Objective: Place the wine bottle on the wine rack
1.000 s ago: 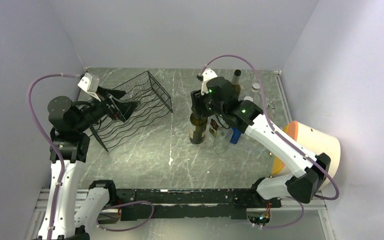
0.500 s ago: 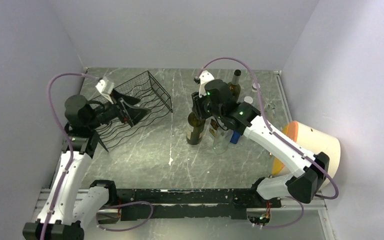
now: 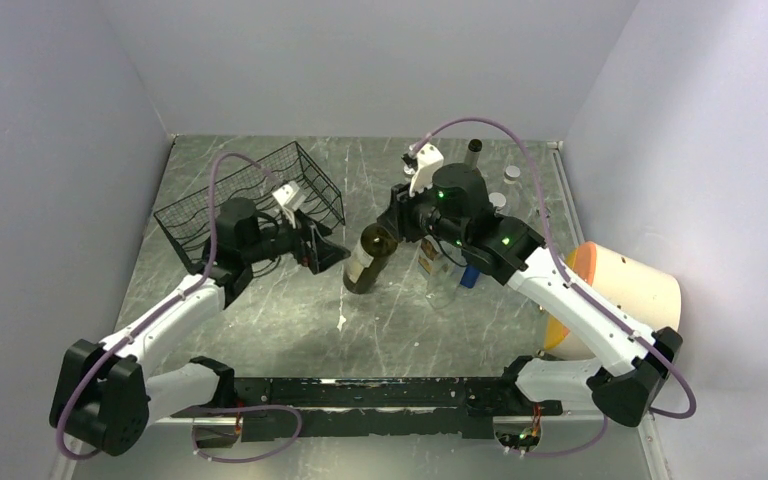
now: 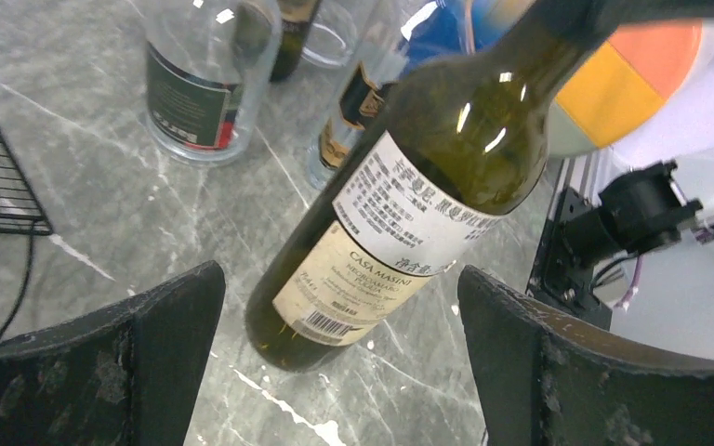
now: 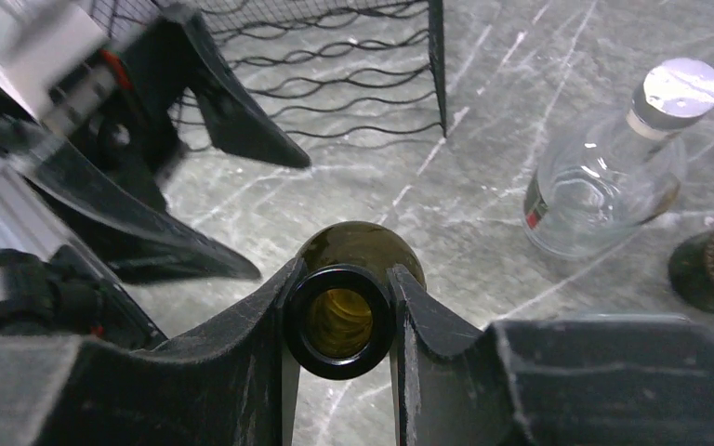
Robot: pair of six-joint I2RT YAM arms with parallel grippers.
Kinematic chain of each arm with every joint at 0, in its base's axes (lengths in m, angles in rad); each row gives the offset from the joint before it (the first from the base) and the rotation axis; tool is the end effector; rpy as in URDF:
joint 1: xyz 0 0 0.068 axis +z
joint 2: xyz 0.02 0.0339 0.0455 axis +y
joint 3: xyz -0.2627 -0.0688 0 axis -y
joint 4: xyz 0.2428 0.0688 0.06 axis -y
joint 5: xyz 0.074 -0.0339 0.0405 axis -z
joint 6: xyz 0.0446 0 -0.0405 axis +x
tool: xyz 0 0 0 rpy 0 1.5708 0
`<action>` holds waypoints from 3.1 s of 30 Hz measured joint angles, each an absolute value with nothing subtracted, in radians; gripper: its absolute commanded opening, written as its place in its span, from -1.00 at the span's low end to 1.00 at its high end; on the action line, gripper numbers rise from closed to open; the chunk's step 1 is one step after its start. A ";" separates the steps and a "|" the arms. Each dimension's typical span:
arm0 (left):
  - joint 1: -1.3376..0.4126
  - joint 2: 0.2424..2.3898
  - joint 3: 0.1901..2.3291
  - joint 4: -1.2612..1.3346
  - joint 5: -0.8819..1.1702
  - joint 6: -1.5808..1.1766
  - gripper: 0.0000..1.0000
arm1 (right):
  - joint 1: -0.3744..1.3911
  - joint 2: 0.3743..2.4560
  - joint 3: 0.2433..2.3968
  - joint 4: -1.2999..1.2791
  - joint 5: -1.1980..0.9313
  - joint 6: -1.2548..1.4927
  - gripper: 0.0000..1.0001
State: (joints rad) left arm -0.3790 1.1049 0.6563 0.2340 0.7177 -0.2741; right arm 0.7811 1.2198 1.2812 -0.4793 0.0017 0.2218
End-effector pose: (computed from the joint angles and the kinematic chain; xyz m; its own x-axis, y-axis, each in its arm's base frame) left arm 0.2232 -0.1205 0.2740 -0.4275 -0.0492 -0.9027 0.7894 0.4662 -0.3993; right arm 0.1966 0.1948 0.3868 -0.4358 -0.1223 -0.8917 -0.6223 0.7567 0.2004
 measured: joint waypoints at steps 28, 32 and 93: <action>-0.545 1.071 0.491 0.559 0.764 -0.050 -0.85 | 0.781 1.223 1.322 -0.372 -0.267 0.320 -0.61; -0.546 1.062 0.562 0.423 0.765 0.036 -0.86 | 0.781 1.208 1.335 -0.393 -0.268 0.312 0.46; -0.573 1.298 1.235 -0.301 0.493 1.608 -0.86 | 0.781 1.390 1.562 -0.769 -0.124 0.073 0.11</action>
